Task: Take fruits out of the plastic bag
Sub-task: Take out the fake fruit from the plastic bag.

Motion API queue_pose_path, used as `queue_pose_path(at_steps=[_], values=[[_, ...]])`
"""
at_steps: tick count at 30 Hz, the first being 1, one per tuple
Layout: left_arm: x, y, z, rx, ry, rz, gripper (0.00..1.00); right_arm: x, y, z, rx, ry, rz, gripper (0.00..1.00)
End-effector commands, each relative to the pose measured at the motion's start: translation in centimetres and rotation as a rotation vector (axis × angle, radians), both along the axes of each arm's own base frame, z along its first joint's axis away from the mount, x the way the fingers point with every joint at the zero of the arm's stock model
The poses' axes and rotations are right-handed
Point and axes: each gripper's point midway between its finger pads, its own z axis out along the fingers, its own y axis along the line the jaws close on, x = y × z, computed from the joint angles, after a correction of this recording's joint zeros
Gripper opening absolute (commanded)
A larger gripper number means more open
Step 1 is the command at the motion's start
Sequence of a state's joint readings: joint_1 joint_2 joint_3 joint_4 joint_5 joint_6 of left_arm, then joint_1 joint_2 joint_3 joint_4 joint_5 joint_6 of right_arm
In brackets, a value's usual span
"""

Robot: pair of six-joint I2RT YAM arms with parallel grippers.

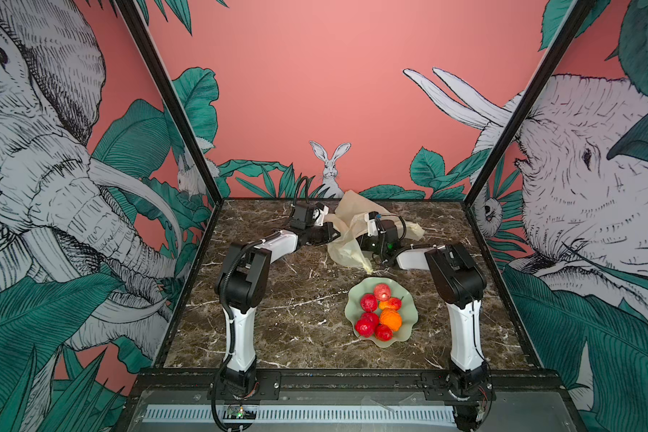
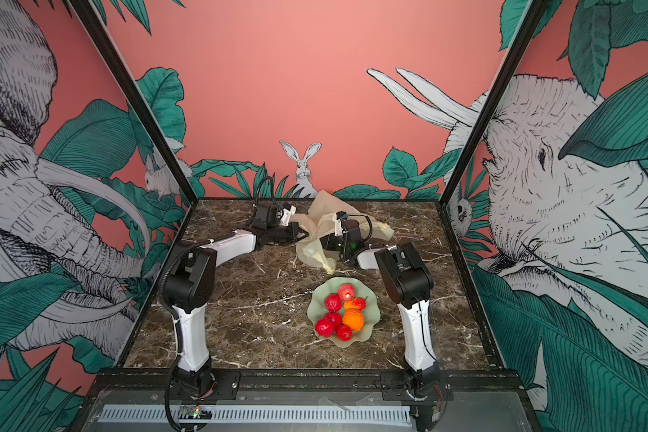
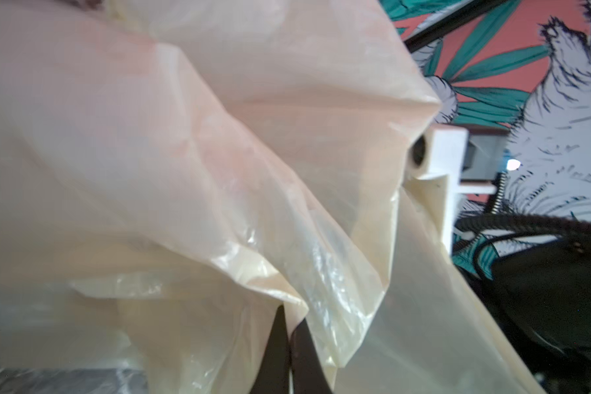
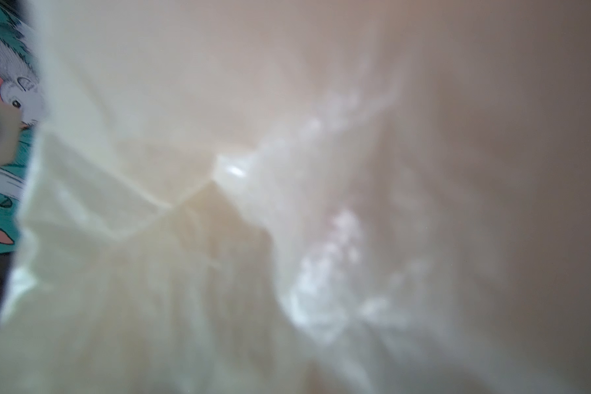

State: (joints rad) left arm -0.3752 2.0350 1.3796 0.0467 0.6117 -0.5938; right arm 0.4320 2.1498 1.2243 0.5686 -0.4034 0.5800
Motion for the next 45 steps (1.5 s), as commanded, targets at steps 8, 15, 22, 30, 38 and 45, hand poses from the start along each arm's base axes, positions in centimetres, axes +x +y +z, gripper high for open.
queue_pose_path(at_steps=[8,15,22,30,38,45], values=[[2.6,1.3,-4.8,-0.130,0.135,0.114,0.00,-0.3,1.7,2.0,-0.092,-0.082,0.093,0.69],[2.4,0.5,-3.7,-0.176,0.157,0.073,0.00,1.3,2.4,4.1,-0.087,-0.136,0.077,0.70],[2.4,-0.2,1.5,-0.232,0.075,0.007,0.00,2.4,2.9,5.8,-0.057,-0.189,0.047,0.61],[0.5,-3.0,11.7,-0.178,-0.146,-0.228,0.00,1.7,2.3,6.8,0.028,-0.230,0.007,0.62],[-5.5,-5.1,13.5,-0.075,-0.173,-0.423,0.00,1.3,-1.4,6.7,0.092,-0.225,-0.080,0.67],[-4.5,-1.5,7.3,-0.044,-0.069,-0.261,0.00,1.5,-4.0,6.2,0.072,-0.172,-0.090,0.67]])
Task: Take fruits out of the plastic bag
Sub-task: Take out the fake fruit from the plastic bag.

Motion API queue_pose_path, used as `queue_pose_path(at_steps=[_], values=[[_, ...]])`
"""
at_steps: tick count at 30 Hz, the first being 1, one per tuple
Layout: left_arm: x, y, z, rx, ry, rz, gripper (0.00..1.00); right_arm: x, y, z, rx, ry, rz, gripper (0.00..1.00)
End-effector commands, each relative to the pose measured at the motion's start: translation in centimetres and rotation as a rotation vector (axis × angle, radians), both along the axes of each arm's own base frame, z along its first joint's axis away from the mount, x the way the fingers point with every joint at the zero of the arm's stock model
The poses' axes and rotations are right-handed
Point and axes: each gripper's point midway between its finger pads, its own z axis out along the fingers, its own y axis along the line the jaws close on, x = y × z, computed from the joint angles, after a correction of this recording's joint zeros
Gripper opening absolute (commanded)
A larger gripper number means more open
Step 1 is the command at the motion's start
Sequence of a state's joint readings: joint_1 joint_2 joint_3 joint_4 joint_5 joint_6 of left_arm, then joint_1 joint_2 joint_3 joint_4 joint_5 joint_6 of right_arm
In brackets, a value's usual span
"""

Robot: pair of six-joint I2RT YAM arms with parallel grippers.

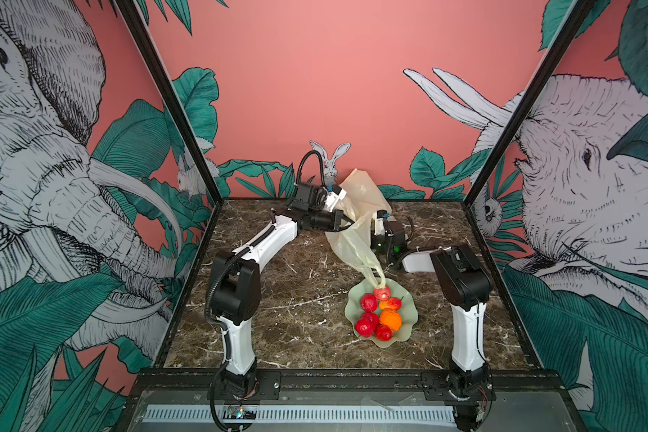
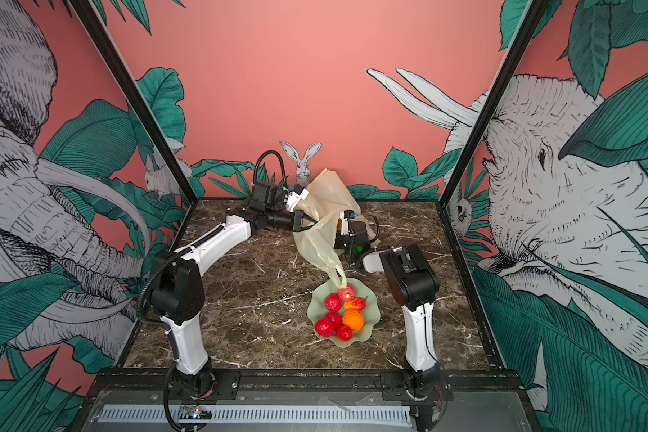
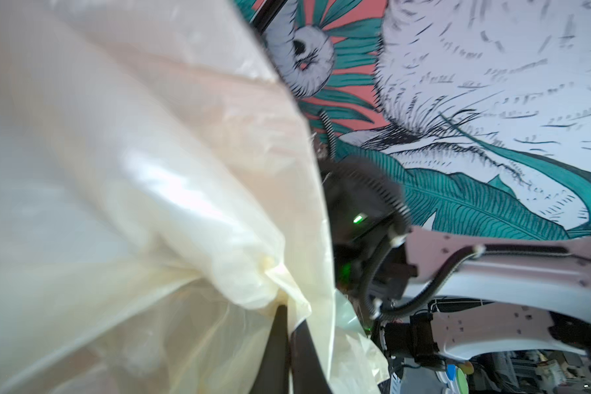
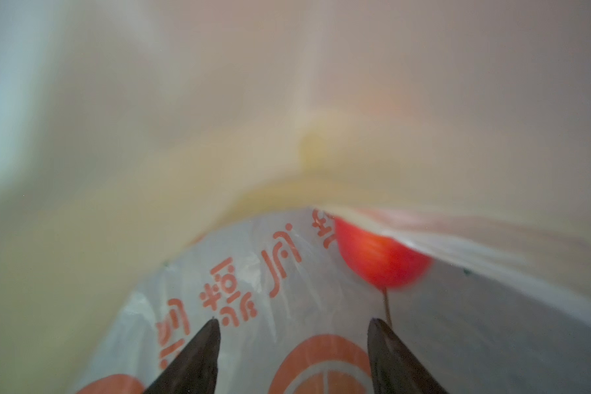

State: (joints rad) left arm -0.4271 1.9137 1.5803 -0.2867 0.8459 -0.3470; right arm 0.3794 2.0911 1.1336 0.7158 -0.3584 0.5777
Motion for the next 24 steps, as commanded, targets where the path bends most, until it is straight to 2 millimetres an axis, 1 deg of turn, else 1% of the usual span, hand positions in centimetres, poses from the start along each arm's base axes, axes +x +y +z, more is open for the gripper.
queue_pose_path(at_steps=[1,3,5,7,11,16,20,24], values=[[1.6,2.6,-3.7,0.015,0.079,0.109,0.00,0.3,-0.8,3.7,0.035,-0.052,0.001,0.67],[2.5,3.2,-4.2,-0.016,0.090,0.154,0.00,0.1,-1.4,3.4,0.008,-0.027,-0.006,0.67],[3.0,3.4,-4.6,-0.029,0.100,0.169,0.00,-0.2,-2.0,3.0,-0.022,-0.006,-0.022,0.67],[3.3,3.2,-4.7,-0.038,0.108,0.169,0.00,-0.3,-2.5,2.8,-0.042,0.007,-0.035,0.67],[3.7,2.9,-4.2,-0.070,0.105,0.171,0.00,-0.3,-3.5,2.9,-0.100,0.017,-0.067,0.67],[3.7,2.9,-4.6,-0.074,0.122,0.175,0.00,0.1,-4.8,2.3,-0.187,0.035,-0.110,0.67],[3.3,2.9,-5.3,-0.085,0.145,0.178,0.00,1.1,-5.6,2.5,-0.218,0.021,-0.160,0.68],[3.1,2.8,-5.8,-0.096,0.168,0.173,0.00,2.1,-6.9,2.2,-0.263,0.022,-0.245,0.70]])
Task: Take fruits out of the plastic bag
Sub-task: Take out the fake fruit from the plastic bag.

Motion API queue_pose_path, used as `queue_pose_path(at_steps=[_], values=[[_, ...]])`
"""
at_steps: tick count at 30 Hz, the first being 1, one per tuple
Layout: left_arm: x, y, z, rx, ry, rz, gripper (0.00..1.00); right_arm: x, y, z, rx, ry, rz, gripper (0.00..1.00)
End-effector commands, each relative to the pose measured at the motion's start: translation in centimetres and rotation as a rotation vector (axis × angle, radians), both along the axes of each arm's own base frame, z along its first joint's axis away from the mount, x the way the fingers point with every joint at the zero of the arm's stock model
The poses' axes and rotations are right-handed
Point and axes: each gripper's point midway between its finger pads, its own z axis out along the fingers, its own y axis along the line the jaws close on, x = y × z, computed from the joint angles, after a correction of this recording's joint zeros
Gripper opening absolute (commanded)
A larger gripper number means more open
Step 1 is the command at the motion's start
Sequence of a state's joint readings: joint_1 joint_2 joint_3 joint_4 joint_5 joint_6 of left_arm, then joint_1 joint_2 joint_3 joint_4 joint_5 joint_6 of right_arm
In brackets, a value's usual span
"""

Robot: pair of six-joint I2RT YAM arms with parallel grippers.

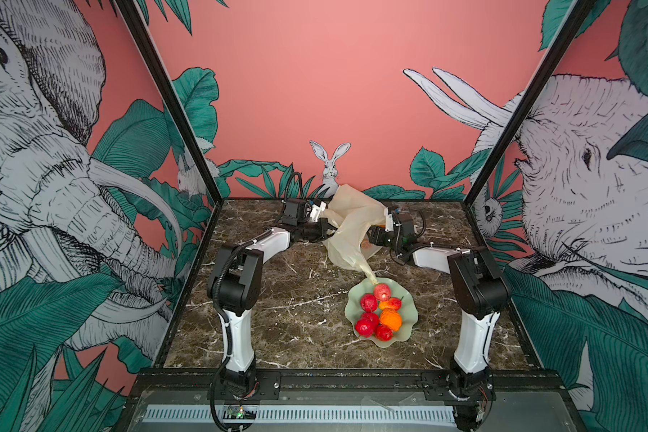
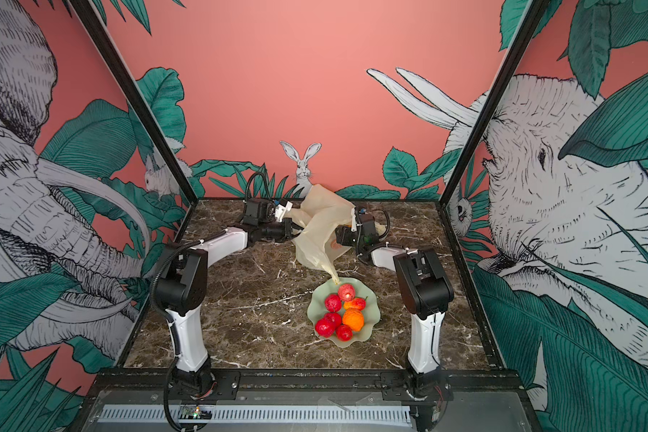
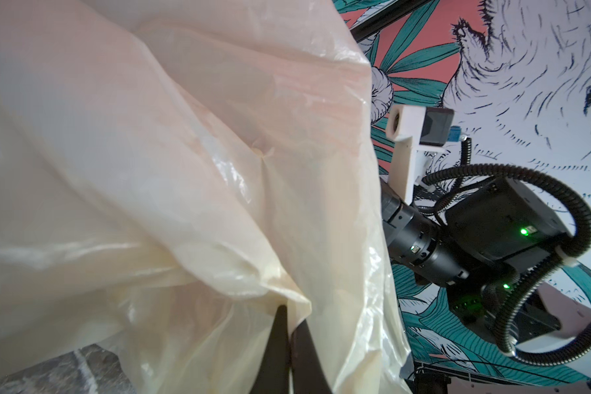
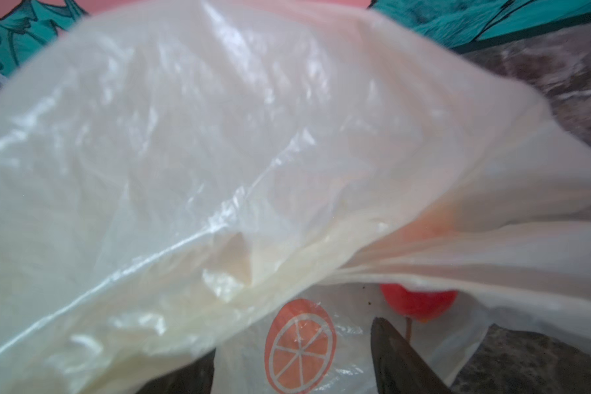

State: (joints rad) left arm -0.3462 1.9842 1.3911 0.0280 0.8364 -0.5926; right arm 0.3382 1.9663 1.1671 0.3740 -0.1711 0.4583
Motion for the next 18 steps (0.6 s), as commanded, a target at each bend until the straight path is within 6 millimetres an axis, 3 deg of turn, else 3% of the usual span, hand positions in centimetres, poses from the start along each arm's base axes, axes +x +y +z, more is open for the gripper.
queue_pose_path(at_steps=[1,5,8,9,18], values=[[-0.5,-0.3,0.5,-0.036,0.003,-0.017,0.00,1.9,-1.7,1.8,-0.057,-0.068,-0.095,0.70],[-0.7,-0.3,0.4,-0.037,0.007,-0.024,0.00,2.8,-2.4,1.8,-0.092,-0.065,-0.141,0.71],[-0.9,-0.5,0.3,-0.044,0.014,-0.030,0.00,3.3,-2.7,0.5,-0.124,-0.019,-0.159,0.73],[-1.0,-0.5,0.2,-0.045,0.018,-0.031,0.00,4.1,-2.4,1.1,-0.124,-0.025,-0.161,0.74],[-1.8,-1.4,-1.0,-0.076,0.053,-0.074,0.00,5.9,-1.7,-2.1,-0.122,0.052,-0.161,0.75]])
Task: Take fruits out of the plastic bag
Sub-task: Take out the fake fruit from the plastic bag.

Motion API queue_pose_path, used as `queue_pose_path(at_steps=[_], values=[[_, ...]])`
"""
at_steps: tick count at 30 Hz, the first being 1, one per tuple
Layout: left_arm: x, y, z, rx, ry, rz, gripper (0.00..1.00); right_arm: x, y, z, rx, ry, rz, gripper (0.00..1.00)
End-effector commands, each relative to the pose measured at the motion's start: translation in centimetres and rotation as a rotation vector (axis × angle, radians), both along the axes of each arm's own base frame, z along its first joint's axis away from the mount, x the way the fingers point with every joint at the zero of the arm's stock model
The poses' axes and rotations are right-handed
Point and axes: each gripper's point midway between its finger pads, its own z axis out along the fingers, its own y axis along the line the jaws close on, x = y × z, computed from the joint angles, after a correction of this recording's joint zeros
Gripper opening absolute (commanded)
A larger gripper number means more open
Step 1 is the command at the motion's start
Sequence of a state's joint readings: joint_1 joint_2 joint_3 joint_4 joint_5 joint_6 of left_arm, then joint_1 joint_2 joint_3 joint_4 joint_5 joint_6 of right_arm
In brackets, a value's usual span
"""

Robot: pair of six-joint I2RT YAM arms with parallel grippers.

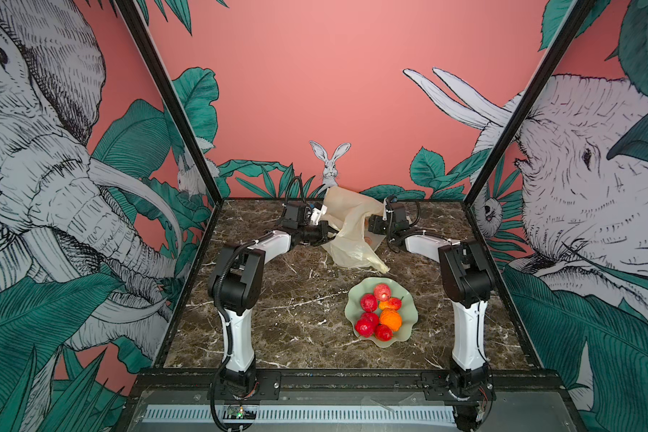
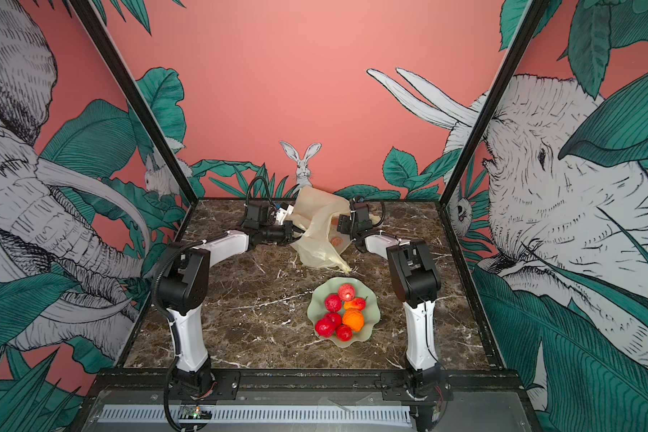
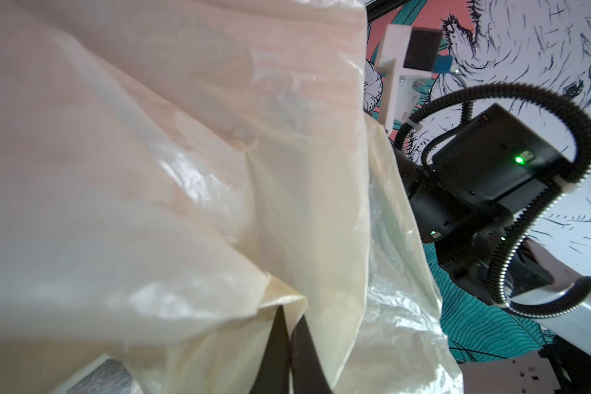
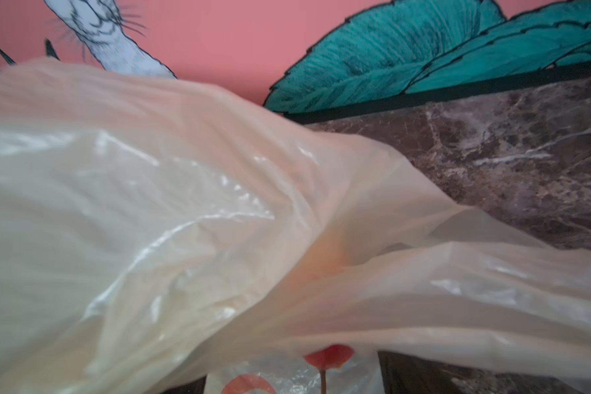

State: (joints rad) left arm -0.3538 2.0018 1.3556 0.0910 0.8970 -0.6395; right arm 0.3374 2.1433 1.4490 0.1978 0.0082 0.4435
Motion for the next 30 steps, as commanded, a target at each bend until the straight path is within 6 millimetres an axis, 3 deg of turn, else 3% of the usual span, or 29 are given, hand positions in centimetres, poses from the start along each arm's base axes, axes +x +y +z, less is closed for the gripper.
queue_pose_path(at_steps=[1,13,23,30], values=[[-0.8,-0.8,-0.3,-0.032,0.010,-0.038,0.00,0.6,-0.1,-0.8,0.007,0.022,-0.016,0.75],[-1.1,-1.2,-1.3,-0.068,0.024,-0.071,0.00,2.8,0.7,-2.7,0.050,0.083,-0.017,0.77],[-0.9,-1.3,-1.2,-0.086,0.022,-0.062,0.00,2.7,1.3,-2.2,0.037,0.119,0.043,0.42],[-0.3,-1.1,0.2,-0.085,-0.019,-0.026,0.00,0.6,1.1,2.0,0.028,0.074,0.106,0.25]])
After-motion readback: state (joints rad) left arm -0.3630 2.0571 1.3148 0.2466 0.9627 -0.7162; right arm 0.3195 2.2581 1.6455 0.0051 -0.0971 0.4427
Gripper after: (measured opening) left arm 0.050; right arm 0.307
